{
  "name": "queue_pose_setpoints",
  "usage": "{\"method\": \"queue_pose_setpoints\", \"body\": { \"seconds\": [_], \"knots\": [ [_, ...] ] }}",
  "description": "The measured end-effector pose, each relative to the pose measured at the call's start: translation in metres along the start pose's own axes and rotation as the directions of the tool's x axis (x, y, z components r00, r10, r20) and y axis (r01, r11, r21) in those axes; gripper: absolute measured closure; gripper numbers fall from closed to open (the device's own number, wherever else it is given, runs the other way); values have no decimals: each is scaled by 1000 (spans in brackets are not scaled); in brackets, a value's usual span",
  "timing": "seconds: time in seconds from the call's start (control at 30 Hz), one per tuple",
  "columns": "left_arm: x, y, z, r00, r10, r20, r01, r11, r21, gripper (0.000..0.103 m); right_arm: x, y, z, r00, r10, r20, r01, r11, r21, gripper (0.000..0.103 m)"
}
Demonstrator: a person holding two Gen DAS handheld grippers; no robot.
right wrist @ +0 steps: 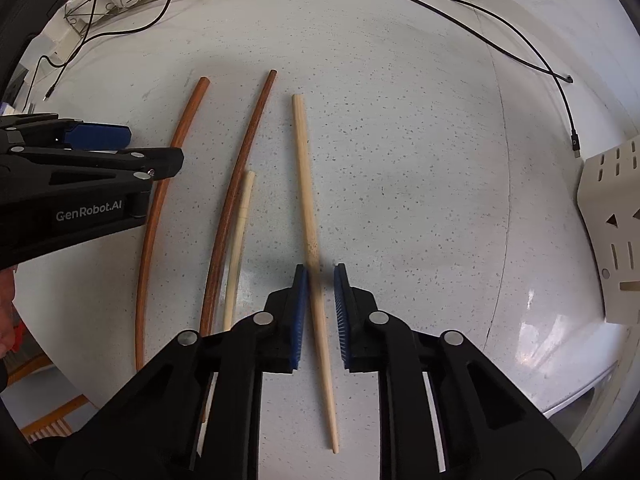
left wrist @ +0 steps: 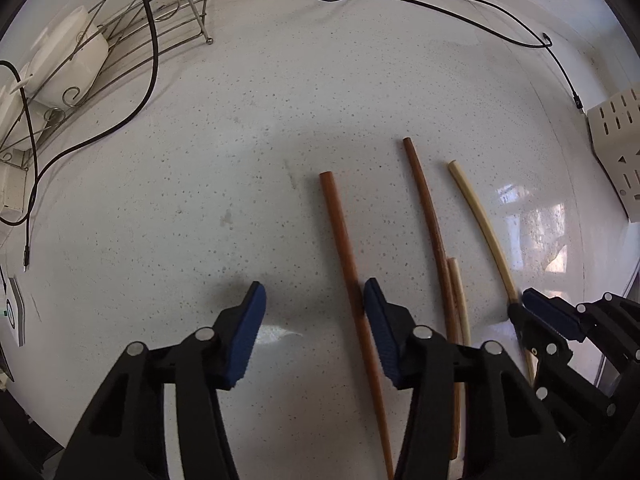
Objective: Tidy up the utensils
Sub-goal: 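Close the right gripper on a pale chopstick while the left gripper closes on a brown one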
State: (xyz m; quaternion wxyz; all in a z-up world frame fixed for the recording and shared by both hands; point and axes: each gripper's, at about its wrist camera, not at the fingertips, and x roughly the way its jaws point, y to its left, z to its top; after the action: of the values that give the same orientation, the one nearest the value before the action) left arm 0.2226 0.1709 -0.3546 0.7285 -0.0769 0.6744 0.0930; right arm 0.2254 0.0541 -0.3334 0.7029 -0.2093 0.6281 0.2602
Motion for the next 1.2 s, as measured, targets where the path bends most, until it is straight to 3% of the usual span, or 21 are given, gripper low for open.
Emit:
{"method": "queue_pose_setpoints", "body": {
  "seconds": [0.03, 0.07, 0.1, 0.17, 0.27, 0.63, 0.83, 1.2],
  "knots": [
    [-1, -2, 0, 1000, 0, -8, 0, 1000, 10, 72, 0, -2, 1, 1000, 15, -3, -15, 1000, 11, 96],
    [-2, -3, 0, 1000, 4, -11, -4, 1000, 13, 86, -1, -4, 0, 1000, 31, -7, -30, 999, 25, 97],
    [-1, -4, 0, 1000, 7, -11, -7, 1000, 14, 91, -1, -6, 0, 999, 44, -11, -43, 998, 36, 97],
    [-2, -1, 0, 1000, -15, -10, 15, 1000, 5, 93, -2, -11, 0, 998, 68, -15, -67, 996, 57, 97],
    [-2, 9, 0, 993, -112, -30, 112, 994, -22, 97, -2, -20, 2, 994, 108, -18, -106, 990, 90, 97],
    [-6, 29, -10, 985, -175, 10, 175, 983, -51, 97, -1, -41, -11, 979, 203, -7, -198, 964, 180, 97],
    [-23, 38, -17, 981, -187, 53, 190, 980, -56, 97, -2, -57, -25, 951, 310, 20, -304, 917, 260, 97],
    [-53, 40, -28, 967, -208, 147, 215, 976, -34, 97, -30, -84, -47, 913, 366, 178, -403, 876, 265, 97]
  ]
}}
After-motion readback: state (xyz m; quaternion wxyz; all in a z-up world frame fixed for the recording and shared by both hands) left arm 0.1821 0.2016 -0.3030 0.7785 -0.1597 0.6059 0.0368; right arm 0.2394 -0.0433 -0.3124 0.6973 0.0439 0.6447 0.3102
